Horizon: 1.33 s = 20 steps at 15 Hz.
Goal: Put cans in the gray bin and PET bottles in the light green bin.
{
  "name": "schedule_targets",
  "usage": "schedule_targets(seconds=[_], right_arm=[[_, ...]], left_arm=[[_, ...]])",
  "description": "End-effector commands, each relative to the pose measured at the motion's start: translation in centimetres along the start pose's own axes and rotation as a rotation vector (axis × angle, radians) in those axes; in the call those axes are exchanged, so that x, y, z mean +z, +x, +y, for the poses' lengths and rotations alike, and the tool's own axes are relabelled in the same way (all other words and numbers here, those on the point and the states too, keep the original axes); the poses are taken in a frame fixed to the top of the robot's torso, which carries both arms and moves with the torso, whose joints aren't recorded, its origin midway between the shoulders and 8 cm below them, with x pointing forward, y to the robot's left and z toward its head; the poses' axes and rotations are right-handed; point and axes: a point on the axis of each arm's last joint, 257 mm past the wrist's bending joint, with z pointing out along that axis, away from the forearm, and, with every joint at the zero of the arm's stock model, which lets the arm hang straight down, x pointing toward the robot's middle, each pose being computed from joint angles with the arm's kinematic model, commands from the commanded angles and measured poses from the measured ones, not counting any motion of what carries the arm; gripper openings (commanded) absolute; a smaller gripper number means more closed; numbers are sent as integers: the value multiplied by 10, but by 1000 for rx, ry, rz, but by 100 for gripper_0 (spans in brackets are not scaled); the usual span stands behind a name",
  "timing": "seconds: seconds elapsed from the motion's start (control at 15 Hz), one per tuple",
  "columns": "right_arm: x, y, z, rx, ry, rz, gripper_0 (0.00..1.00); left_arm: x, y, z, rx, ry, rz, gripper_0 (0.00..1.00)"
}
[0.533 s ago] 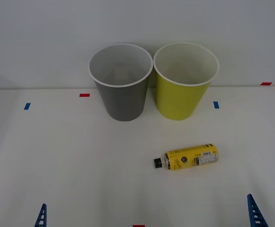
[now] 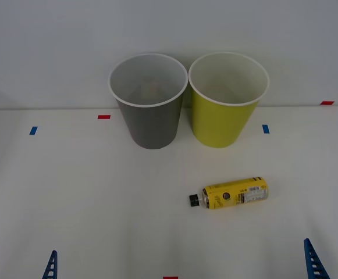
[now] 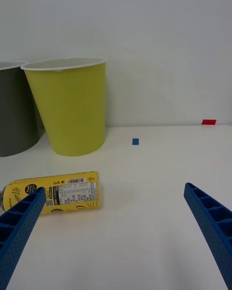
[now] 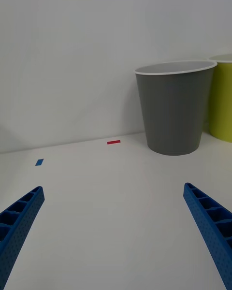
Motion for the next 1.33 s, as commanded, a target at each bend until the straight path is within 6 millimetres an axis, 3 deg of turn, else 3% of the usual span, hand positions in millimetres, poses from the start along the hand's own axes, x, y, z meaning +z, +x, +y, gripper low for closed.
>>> schedule_targets(seconds=[0.07, 1.33], right_arm=[[0, 0, 0, 0, 0, 0, 100], [0, 0, 0, 0, 0, 0, 100]], left_arm=[[0, 0, 0, 0, 0, 0, 100], [0, 0, 0, 0, 0, 0, 100]])
